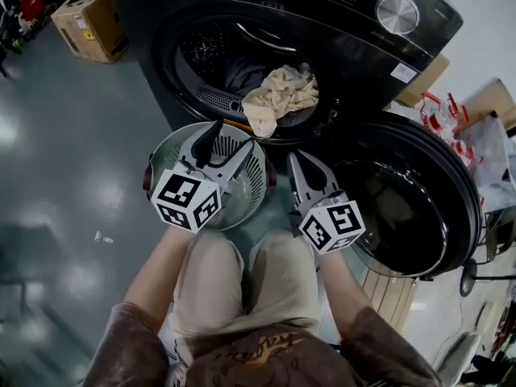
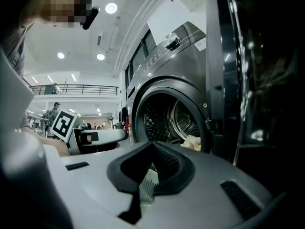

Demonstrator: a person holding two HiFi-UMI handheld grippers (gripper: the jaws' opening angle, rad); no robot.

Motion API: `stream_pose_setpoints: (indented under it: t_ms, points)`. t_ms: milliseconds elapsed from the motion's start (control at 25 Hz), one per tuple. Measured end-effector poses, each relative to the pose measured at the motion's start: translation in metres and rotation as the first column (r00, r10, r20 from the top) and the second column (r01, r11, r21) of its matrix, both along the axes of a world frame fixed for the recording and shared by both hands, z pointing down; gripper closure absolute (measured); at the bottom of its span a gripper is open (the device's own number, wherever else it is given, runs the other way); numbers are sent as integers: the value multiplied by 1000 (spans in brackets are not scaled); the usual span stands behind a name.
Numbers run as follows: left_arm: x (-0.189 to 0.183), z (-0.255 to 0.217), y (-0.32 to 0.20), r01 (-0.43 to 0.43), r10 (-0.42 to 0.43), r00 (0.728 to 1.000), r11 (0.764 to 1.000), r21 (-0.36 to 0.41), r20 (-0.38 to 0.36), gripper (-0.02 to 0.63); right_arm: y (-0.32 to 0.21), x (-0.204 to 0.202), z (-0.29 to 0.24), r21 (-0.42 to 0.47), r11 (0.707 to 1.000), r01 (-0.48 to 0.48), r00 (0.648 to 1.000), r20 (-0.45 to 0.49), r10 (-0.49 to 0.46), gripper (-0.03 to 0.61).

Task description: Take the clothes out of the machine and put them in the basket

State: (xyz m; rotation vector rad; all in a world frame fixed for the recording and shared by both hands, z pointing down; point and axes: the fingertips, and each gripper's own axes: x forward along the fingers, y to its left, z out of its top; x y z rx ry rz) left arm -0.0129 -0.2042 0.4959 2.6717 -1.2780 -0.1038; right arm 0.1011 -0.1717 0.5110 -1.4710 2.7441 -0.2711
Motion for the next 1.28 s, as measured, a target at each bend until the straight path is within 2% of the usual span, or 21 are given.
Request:
stream_pose_setpoints:
  t_ms: [120,200,320,600,800,920,1040,1280]
  points:
    - [2,6,-8,-1,1,1000,1000,-15,-3,247,2,0,0,-3,1000,-4,1000,6,4,581]
    - [6,12,-16,-5,5,1000,1000,-29,-7,172,3,1,-1,-4,1000,-10,1000,11,10,581]
    - [13,25,-31,-20,21,1000,998,-54,6,139,6,0,-1,-7,1000,-12,1000,8,12,581]
    - [32,63,-81,-21,31,995,994,-104,90,126,19,-3,6,-21,1000,-9,1000,-11,9,581]
    - [53,96,-124,-23,46,990,986,-168,136,127,23,2,7,-21,1000,-21,1000,-16,21,581]
    - [72,113,-138,-40,78,977,981,-192,198,127,27,7,9,-27,999,-38,999,-21,37,581]
    - [91,120,-150,-54,100,963,981,-185,251,127,29,11,10,-29,998,-58,998,-23,57,581]
    - [115,134,-174,-60,124,951,972,-225,282,151,33,17,10,-30,996,-85,996,-30,84,581]
